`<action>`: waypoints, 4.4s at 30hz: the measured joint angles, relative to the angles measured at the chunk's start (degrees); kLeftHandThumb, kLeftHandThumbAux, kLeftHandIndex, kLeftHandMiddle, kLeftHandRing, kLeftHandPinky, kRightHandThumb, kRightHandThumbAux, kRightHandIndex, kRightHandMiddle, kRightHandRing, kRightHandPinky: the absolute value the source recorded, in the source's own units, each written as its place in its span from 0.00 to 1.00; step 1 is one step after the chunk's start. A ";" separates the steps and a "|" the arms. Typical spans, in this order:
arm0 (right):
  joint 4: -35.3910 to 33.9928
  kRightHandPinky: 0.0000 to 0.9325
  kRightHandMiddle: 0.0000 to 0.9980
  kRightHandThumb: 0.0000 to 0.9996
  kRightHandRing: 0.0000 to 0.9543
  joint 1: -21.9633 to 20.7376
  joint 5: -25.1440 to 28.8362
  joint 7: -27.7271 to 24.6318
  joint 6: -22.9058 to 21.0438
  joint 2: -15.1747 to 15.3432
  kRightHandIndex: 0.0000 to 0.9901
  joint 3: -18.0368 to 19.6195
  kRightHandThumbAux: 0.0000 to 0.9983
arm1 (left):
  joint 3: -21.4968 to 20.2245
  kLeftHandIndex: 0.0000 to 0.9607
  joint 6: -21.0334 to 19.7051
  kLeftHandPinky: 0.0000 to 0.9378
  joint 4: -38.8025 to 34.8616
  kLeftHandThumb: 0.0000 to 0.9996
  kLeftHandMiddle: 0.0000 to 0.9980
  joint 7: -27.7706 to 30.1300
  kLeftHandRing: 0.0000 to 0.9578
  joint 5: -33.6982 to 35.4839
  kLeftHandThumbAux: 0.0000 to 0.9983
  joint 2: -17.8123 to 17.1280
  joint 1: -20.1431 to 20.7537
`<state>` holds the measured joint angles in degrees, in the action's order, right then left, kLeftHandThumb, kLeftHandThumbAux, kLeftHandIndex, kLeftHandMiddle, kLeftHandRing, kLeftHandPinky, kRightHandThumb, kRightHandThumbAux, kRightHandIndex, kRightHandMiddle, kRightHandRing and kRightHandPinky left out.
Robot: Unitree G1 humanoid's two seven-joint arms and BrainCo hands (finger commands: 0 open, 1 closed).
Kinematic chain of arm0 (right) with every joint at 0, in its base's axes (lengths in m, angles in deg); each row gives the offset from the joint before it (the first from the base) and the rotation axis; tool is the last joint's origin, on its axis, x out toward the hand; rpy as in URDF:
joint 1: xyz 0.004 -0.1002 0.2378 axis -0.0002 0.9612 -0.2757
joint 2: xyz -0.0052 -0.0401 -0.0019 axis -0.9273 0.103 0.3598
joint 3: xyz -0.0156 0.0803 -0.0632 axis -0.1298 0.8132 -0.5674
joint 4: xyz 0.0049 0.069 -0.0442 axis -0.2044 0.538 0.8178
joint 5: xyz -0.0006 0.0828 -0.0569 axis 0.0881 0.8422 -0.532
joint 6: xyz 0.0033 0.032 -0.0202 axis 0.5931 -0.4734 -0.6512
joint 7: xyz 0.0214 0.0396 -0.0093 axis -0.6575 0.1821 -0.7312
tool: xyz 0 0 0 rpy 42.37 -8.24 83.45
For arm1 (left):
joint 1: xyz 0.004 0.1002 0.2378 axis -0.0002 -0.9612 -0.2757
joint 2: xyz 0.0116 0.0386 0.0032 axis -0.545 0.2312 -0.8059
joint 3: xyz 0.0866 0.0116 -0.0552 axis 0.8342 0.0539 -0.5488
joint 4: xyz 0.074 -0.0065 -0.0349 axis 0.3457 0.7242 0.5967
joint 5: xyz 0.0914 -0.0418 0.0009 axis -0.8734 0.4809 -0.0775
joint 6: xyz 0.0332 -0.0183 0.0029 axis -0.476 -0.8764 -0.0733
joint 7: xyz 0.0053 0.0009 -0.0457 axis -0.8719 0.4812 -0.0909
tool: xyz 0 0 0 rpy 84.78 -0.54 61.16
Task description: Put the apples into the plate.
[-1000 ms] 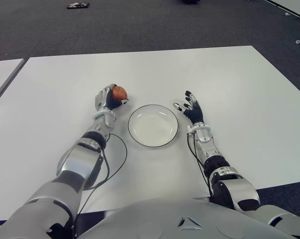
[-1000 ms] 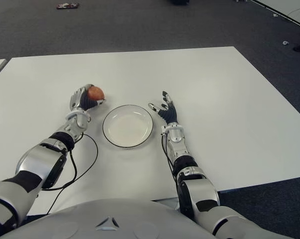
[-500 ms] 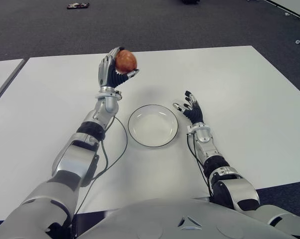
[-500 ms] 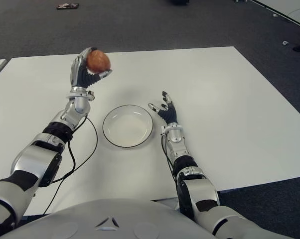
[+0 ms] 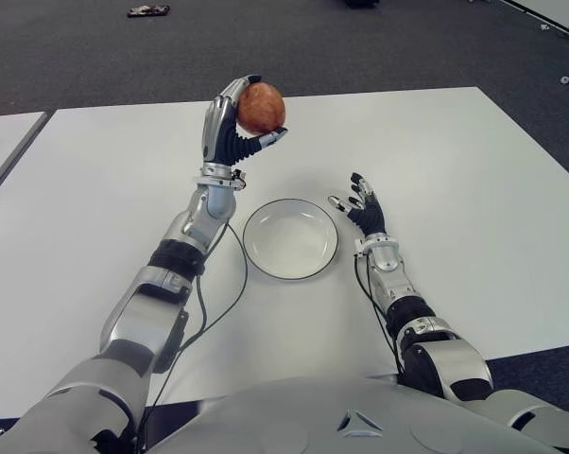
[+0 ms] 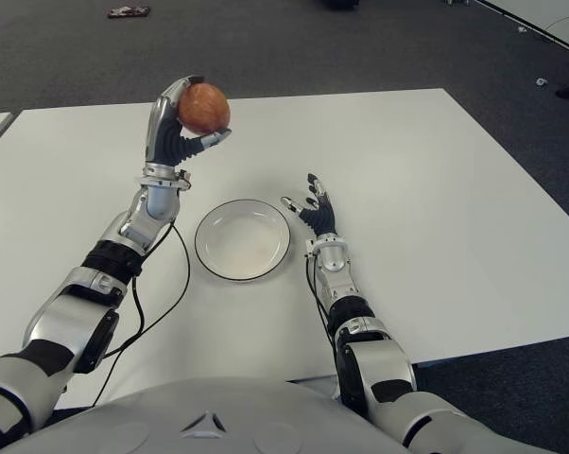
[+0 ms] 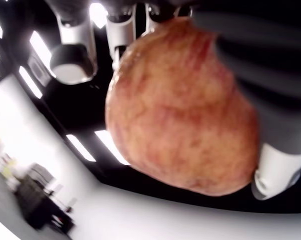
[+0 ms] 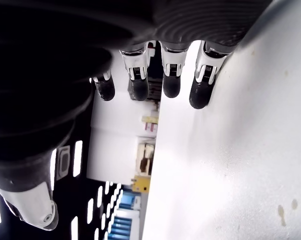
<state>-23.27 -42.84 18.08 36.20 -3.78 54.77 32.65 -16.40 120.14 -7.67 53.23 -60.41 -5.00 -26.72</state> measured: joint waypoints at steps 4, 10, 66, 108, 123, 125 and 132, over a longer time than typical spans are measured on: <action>0.00 0.08 0.01 0.16 0.03 0.00 -0.01 0.00 0.02 0.01 0.00 -0.02 0.67 | -0.01 0.84 0.06 0.94 -5.20 0.49 0.90 2.44 0.94 -0.07 0.75 0.32 -1.73; 0.00 0.07 0.00 0.16 0.03 0.00 -0.01 0.00 0.02 0.04 0.00 -0.02 0.67 | 0.62 0.85 -0.78 0.94 -14.33 0.48 0.90 6.09 0.94 -1.14 0.76 0.95 -5.01; 2.62 0.10 0.01 0.16 0.04 -0.21 0.15 -0.22 3.58 0.22 0.00 -0.56 0.71 | 10.40 0.84 -2.95 0.95 -16.33 0.53 0.88 17.64 0.92 -23.92 0.76 -8.44 -15.32; 3.44 0.09 0.01 0.16 0.03 -0.90 0.12 -0.48 3.28 0.20 0.00 -0.04 0.71 | 11.27 0.77 -4.58 0.94 -14.09 0.48 0.88 11.26 0.91 -26.92 0.73 -11.78 -13.93; 3.40 0.09 0.01 0.16 0.04 -0.92 0.03 -0.47 3.19 0.20 0.00 -0.04 0.71 | 11.05 0.11 -3.65 0.08 -17.86 0.06 0.08 20.84 0.07 -21.48 0.32 -14.18 -13.69; 3.39 0.08 0.00 0.15 0.03 -0.93 0.01 -0.47 3.19 0.20 0.00 -0.04 0.71 | 11.07 0.05 -3.42 0.03 -18.05 0.06 0.03 23.29 0.03 -20.47 0.29 -14.49 -13.69; 3.39 0.06 0.00 0.15 0.02 -0.92 -0.05 -0.47 3.19 0.24 0.00 -0.05 0.72 | 10.77 0.00 -2.74 0.00 -19.96 0.08 0.00 31.06 0.00 -15.76 0.25 -15.48 -13.85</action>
<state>-19.88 -43.76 18.03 35.73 -0.59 55.02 32.60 -5.64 117.39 -27.63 84.29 -76.17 -20.48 -40.56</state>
